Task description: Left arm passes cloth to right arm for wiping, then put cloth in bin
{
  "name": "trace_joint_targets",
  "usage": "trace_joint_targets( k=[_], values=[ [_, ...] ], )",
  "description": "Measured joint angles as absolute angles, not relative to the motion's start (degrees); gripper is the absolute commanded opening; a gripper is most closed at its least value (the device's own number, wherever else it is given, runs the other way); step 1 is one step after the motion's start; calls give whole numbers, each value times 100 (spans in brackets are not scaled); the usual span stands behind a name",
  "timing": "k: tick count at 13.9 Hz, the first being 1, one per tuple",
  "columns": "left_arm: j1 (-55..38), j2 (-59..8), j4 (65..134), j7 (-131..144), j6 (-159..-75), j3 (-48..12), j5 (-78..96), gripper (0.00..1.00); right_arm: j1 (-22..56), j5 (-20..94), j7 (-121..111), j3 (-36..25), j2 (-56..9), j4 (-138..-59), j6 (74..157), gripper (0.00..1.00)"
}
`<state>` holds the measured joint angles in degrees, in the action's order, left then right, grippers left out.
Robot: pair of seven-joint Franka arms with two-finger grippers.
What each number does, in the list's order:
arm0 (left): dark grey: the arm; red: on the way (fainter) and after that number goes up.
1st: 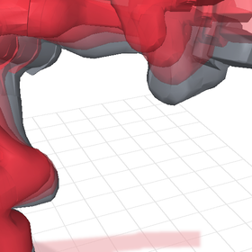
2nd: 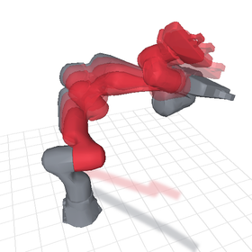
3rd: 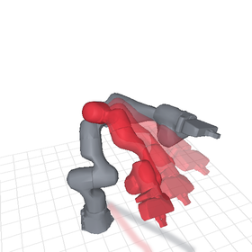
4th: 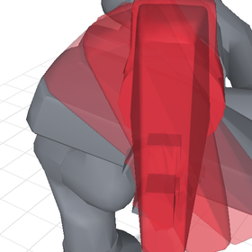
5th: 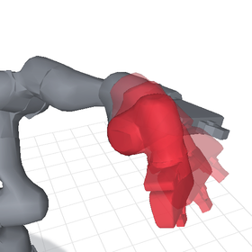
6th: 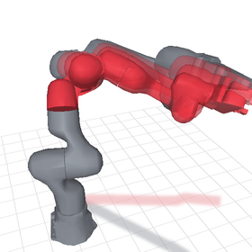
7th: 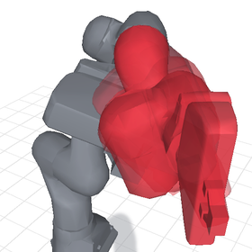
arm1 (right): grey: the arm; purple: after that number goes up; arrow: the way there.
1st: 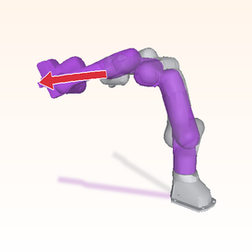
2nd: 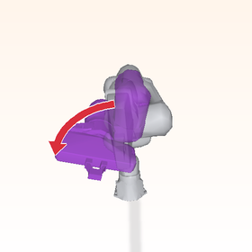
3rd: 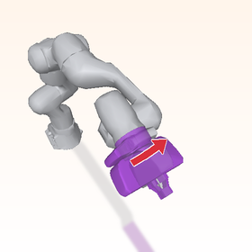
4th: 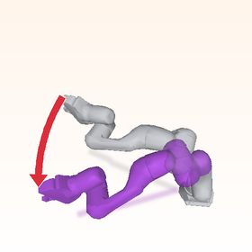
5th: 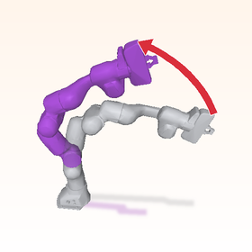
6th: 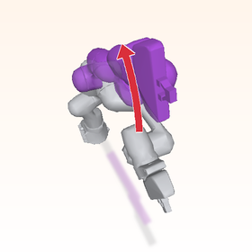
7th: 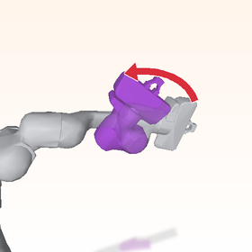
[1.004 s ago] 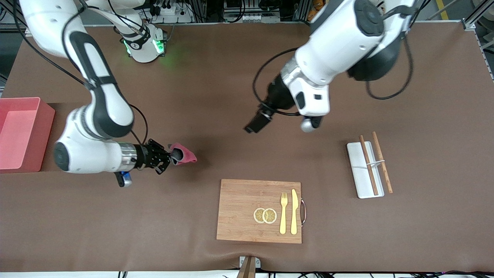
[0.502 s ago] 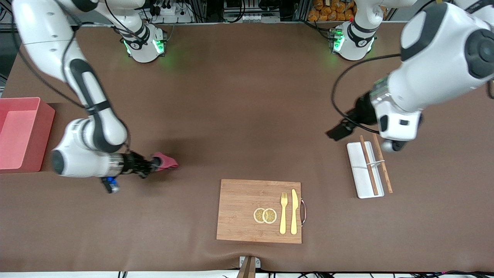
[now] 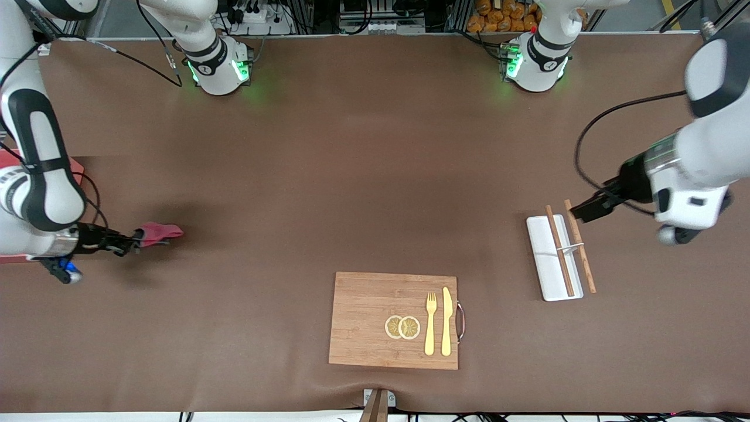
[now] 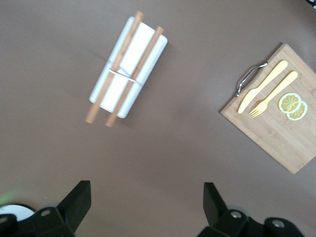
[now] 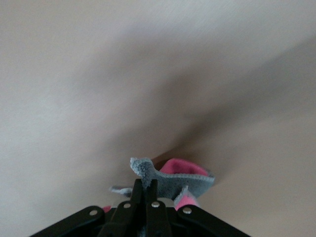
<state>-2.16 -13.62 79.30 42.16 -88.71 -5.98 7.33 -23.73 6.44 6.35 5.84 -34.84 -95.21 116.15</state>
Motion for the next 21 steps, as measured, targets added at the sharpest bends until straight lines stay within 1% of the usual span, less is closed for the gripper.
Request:
trace_joint_targets(
  k=[1,3,5,7,9,10,12,14,16,18,21],
  values=[
    [-102,-1226,7965,4037,-8802,-599,733,100,-2468,358,500,585,-3468,-9361,11529,0],
    [59,-1035,8017,3820,-8733,-603,733,100,-2594,-137,399,585,-3434,-8891,11012,0],
    [93,-976,8035,3517,-8715,-603,733,100,-2623,-243,383,589,-3376,-8592,10503,0],
    [94,-973,8039,3188,-8696,-602,717,100,-2599,-222,385,635,-3410,-8678,10586,0],
    [95,-934,8039,2946,-8571,-606,560,100,-2472,-181,403,697,-3599,-8952,11182,0],
    [93,-903,8039,2709,-8504,-620,429,100,-2344,-96,482,713,-3715,-9086,11489,0],
    [84,-836,8041,2213,-8455,-654,232,100,-1937,134,998,730,-3867,-9215,11787,0],
    [70,-761,8046,1955,-8434,-658,200,100,-1376,262,1914,759,-3883,-9216,11848,0],
    [35,-670,8097,1822,-8427,-658,200,100,-766,650,2771,777,-3873,-9204,11891,0],
    [6,-525,8276,1694,-8469,-657,200,100,-217,997,3466,779,-3858,-9199,11966,0],
    [1,-260,8679,1568,-8729,-653,200,100,136,1208,4085,779,-3796,-9179,11963,0]
  ],
)
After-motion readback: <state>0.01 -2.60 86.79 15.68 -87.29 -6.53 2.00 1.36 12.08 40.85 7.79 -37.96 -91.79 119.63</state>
